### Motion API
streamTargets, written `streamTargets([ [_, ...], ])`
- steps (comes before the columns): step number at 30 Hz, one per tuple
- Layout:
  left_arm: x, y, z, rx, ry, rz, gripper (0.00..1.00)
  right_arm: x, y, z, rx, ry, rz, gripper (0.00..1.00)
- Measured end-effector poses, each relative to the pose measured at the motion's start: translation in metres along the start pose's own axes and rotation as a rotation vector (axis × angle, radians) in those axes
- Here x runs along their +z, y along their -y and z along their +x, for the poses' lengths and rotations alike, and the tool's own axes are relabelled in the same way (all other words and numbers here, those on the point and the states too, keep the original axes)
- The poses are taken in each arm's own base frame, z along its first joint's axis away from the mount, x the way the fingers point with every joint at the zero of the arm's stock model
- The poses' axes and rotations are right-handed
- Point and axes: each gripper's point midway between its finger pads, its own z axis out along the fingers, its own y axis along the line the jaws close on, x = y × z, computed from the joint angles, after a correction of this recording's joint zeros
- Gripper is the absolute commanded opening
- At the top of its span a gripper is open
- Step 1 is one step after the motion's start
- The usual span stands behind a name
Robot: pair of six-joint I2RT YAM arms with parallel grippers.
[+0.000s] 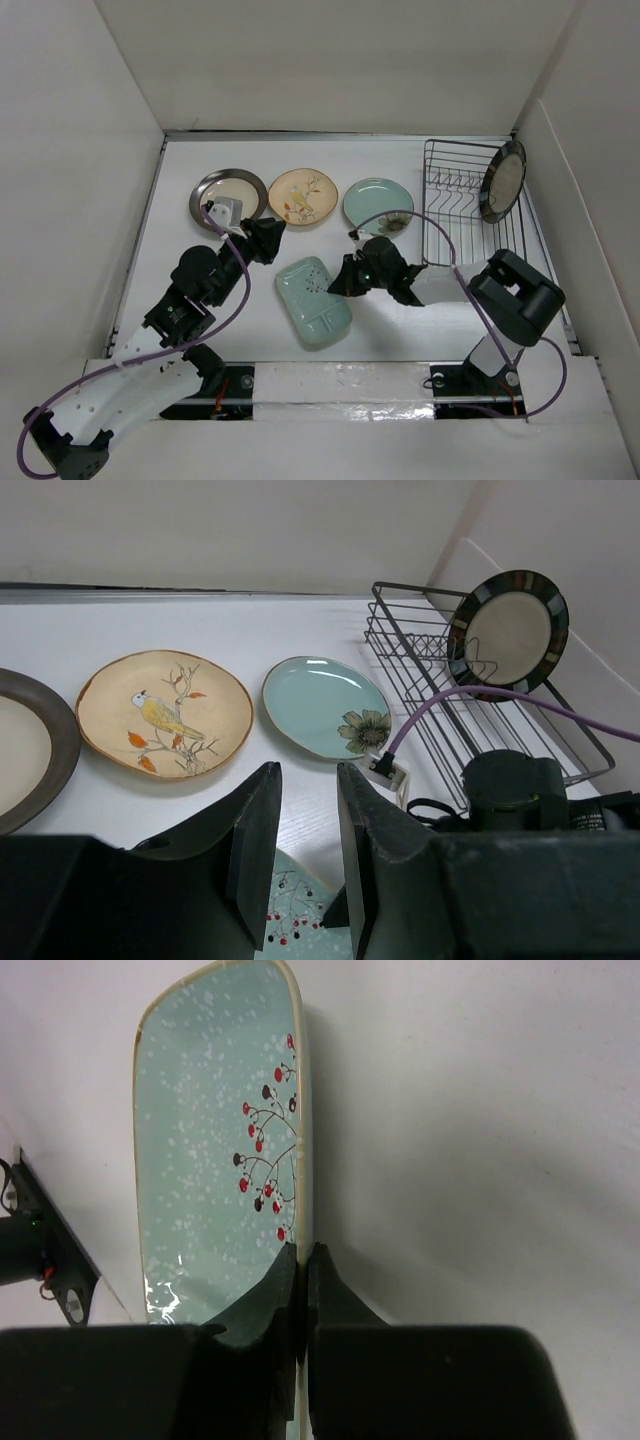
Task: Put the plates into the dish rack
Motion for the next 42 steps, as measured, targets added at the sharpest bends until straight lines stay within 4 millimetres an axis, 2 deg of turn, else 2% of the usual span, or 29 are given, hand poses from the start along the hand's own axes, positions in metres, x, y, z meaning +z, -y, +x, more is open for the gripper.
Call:
streamTargets([
  [3,0.0,0.0,0.0,0.0,-0.001,0.0,0.26,-0.008,-0.005,0.002,0.002,0.006,-0.005,0.0],
  [7,0.0,0.0,-0.001,-0.001,0.002,0.001,0.26,-0.037,-0.014,-0.02,-0.045,0.087,0.035,0.0],
  [10,-0.001,0.0,-0.001,-0.001,0.003,0.002,0.26,-0.072,-0.03,-0.067,-0.104,0.235,0.075,0.0],
  [12,-0.001,0.001,-0.002,-0.002,0.006,0.003,0.26,-0.103,-0.038,-0.11,-0.127,0.36,0.12,0.0],
  [14,-0.001,0.001,-0.002,-0.002,0.006,0.005,0.26,-0.141,-0.037,-0.159,-0.14,0.506,0.197,0.0],
  [17,-0.002,0.002,-0.001,-0.002,0.003,0.013,0.26,-0.214,-0.014,-0.225,-0.129,0.716,0.409,0.0],
  [19,-0.002,0.003,-0.002,-0.003,0.003,0.02,0.26,-0.267,0.009,-0.257,-0.112,0.833,0.596,0.0],
  [22,-0.004,0.005,-0.004,-0.005,0.009,0.028,0.27,-0.332,0.045,-0.283,-0.094,0.913,0.875,0.0],
  [24,-0.005,0.007,-0.006,-0.009,0.014,0.037,0.26,-0.362,0.067,-0.29,-0.092,0.906,1.043,0.0],
  [26,-0.007,0.008,-0.008,-0.012,0.021,0.046,0.26,-0.383,0.087,-0.295,-0.104,0.857,1.195,0.0],
  [29,-0.009,0.01,-0.009,-0.015,0.025,0.052,0.26,-0.403,0.117,-0.304,-0.14,0.72,1.38,0.0],
  [32,-0.011,0.016,-0.009,-0.017,0.024,0.071,0.26,-0.406,0.132,-0.31,-0.189,0.607,1.452,0.0],
  [37,-0.012,0.019,-0.008,-0.018,0.023,0.08,0.26,-0.397,0.146,-0.327,-0.271,0.45,1.5,0.0],
  [42,-0.014,0.019,-0.011,-0.022,0.033,0.078,0.26,-0.379,0.168,-0.331,-0.327,0.301,1.529,0.0],
])
